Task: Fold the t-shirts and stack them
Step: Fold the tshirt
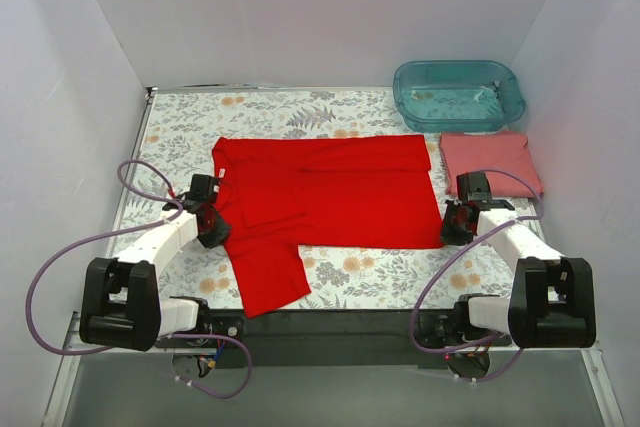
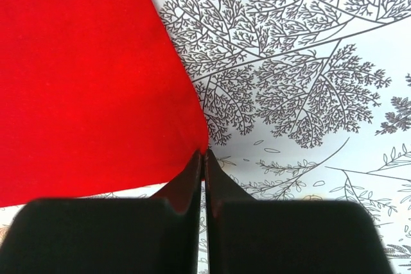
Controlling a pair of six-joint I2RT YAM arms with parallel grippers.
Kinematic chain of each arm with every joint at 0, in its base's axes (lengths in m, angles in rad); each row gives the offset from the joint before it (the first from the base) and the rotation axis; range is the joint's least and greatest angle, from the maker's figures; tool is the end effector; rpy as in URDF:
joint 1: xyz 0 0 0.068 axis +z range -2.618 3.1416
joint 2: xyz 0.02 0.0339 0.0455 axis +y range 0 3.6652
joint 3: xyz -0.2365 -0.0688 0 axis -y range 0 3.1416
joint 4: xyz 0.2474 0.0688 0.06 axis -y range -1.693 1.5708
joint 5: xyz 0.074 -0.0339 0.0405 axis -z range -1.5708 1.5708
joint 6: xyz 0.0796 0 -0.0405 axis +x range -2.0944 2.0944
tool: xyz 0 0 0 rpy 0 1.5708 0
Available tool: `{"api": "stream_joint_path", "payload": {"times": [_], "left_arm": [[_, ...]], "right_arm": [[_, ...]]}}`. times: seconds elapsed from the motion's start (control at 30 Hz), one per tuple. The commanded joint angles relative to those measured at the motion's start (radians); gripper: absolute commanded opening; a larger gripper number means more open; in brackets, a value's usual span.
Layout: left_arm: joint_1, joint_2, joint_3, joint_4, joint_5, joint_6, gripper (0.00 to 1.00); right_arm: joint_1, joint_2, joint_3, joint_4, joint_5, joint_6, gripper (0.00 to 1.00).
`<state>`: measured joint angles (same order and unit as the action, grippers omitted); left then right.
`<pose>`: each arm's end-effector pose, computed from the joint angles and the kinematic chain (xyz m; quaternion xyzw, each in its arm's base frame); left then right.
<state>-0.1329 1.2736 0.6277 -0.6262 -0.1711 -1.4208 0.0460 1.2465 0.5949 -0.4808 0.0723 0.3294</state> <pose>0.2291 -0.0169 0.0929 -0.6017 0.7803 -0.0437 0.1650 0.2429 0.0054 0.0965 0.1455 0.9645 0.0059 0.2201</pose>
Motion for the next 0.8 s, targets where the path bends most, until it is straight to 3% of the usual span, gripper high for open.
{"api": "stream_joint_path", "payload": {"times": [0.0,0.3,0.77], "left_arm": [[0.004,-0.057,0.015,-0.036,-0.027,-0.021,0.00],[0.004,-0.063,0.170,-0.132,0.009,-0.009,0.00],[0.022,0.119,0.401,-0.168,0.031,0.051,0.00]], "right_arm": [[-0.008,-0.012,-0.006,-0.063,0.026,-0.018,0.01],[-0.009,-0.052,0.149,-0.117,0.000,-0.030,0.01],[-0.009,0.142,0.390,-0.124,-0.039,-0.056,0.01]]}}
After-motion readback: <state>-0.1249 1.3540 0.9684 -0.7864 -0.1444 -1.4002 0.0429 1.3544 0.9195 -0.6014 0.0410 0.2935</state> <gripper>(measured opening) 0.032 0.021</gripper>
